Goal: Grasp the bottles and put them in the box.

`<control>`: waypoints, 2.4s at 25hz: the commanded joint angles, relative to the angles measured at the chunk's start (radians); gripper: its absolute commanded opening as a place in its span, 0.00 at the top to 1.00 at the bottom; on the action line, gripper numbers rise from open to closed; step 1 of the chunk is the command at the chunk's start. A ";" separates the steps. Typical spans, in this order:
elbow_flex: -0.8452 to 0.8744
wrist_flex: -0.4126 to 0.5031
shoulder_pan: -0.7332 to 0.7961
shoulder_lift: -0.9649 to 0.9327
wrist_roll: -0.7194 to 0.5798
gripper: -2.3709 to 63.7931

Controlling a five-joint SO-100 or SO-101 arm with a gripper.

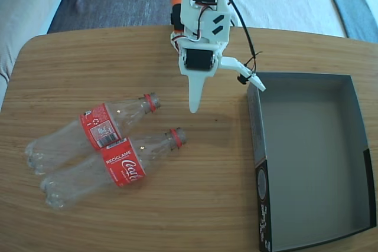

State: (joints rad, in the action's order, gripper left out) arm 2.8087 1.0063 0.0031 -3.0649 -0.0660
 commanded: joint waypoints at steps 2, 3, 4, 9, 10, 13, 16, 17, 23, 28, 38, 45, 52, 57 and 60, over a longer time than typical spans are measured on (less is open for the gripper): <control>-0.011 -0.005 -0.008 -0.009 0.005 0.86; -0.011 -0.005 -0.008 -0.009 0.005 0.86; -0.011 -0.005 -0.008 -0.009 0.005 0.86; -0.011 -0.005 -0.008 -0.009 0.005 0.86; -0.011 -0.005 -0.008 -0.009 0.005 0.86; -0.011 -0.005 -0.008 -0.009 0.005 0.86; -0.011 -0.005 -0.008 -0.009 0.005 0.86; -0.011 -0.005 -0.008 -0.009 0.005 0.86; -0.011 -0.005 -0.008 -0.009 0.005 0.86; -0.011 -0.005 -0.008 -0.009 0.005 0.86; -0.011 -0.005 -0.008 -0.009 0.005 0.86; -0.009 -0.008 0.002 -0.009 0.005 0.85; -0.009 -0.014 0.002 -0.009 0.006 0.86; -0.008 -0.020 0.038 -0.009 0.002 0.85; -0.015 -0.020 0.061 -0.009 -0.014 0.85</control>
State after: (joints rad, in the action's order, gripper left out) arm 2.8087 1.0063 0.0537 -3.0664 -0.0675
